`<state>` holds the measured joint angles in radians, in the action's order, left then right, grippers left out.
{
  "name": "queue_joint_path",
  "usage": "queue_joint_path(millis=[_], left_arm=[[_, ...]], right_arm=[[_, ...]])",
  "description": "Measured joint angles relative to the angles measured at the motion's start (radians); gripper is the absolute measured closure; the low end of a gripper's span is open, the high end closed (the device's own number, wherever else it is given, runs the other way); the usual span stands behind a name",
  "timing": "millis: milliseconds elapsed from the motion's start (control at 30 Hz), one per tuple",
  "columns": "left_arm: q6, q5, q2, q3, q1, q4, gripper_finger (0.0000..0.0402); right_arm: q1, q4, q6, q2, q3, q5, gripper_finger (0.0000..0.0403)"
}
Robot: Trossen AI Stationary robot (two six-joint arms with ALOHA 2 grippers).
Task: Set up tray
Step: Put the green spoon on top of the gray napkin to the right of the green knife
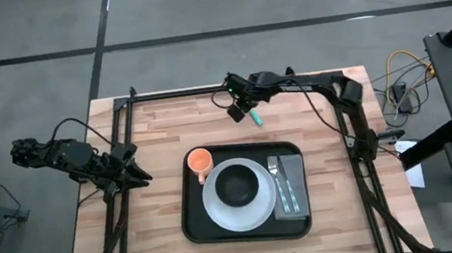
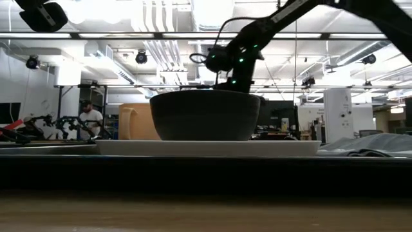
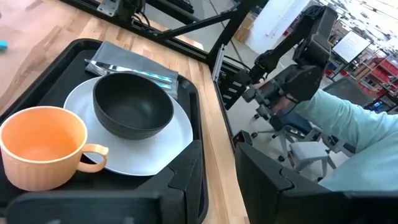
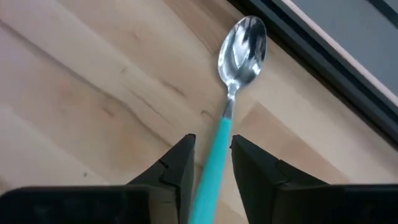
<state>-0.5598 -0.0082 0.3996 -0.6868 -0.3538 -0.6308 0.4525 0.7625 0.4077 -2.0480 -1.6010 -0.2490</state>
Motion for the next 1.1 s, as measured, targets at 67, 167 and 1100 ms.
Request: queue_joint_path(millis=[67,167,1100], left_arm=[[0.000,0.000,0.000,0.000,0.000,0.000,0.0322],[0.000,0.000,0.000,0.000,0.000,0.000,0.0322],[-0.011,0.006,-0.001,0.000,0.000,-0.001,0.0322]], right_arm=[[0.008,0.058,-0.012,-0.049,-0.075,-0.001,0.0299],[0.017,0.174,-0.020,-0.111,-0.180,-0.004,0.0281],[0.056,0.191,0.117,-0.188,-0.208,0.066,0.0234]])
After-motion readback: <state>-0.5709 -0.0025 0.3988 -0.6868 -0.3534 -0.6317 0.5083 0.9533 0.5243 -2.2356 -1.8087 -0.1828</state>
